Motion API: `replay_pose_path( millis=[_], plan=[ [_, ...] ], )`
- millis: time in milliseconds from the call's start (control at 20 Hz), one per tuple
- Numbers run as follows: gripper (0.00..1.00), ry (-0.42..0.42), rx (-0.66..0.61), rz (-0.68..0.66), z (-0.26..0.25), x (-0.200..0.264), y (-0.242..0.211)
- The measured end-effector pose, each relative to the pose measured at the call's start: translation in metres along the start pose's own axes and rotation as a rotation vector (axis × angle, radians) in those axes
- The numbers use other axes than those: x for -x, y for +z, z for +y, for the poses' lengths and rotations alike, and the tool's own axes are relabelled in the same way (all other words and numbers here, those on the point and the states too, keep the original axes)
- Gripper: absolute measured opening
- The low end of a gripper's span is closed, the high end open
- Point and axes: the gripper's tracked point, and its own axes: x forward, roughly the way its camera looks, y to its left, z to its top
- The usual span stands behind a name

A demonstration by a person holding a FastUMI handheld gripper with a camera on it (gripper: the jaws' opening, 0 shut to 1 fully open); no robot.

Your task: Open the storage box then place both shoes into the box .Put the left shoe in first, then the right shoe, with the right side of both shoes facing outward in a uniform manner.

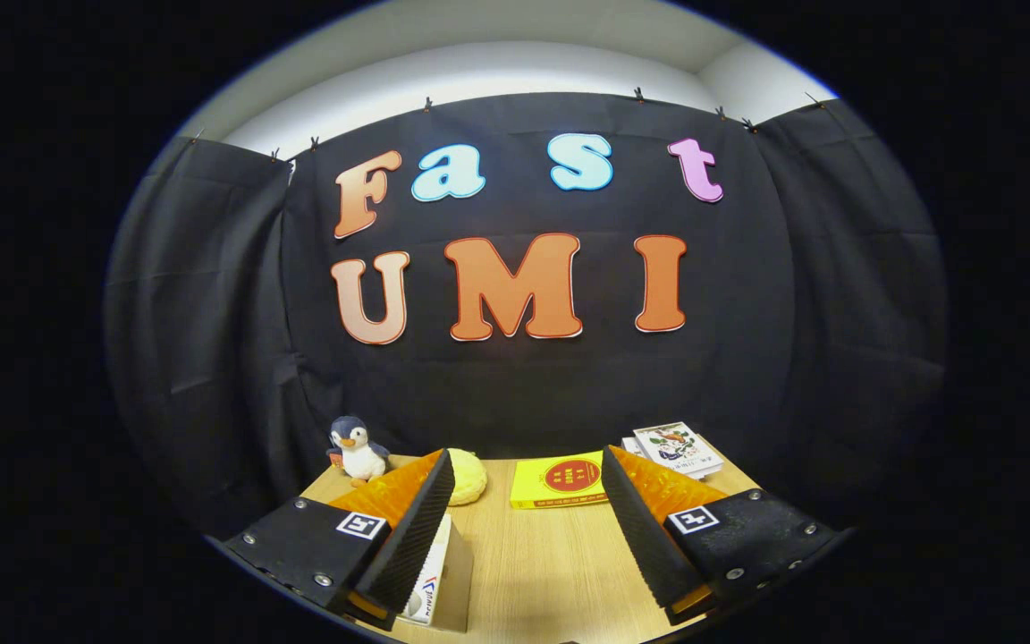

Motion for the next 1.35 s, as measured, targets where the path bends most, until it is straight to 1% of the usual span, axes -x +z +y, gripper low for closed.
replay_pose_path(
  millis=[100, 250, 500, 750, 900, 1350],
  plan=[
    [0.99, 0.0, 0.01, -0.012, -0.003, -0.007, -0.001],
    [0.99, 0.035, 0.001, -0.006, -0.007, -0.009, -0.006],
    [0.99, 0.034, -0.006, 0.014, -0.015, -0.012, -0.02],
    [0.99, -0.004, 0.003, 0.009, -0.017, -0.018, -0.02],
    [0.99, -0.046, 0.014, -0.007, -0.018, -0.019, -0.019],
    [0.99, -0.131, 0.034, -0.048, -0.008, -0.011, -0.021]
  ],
)
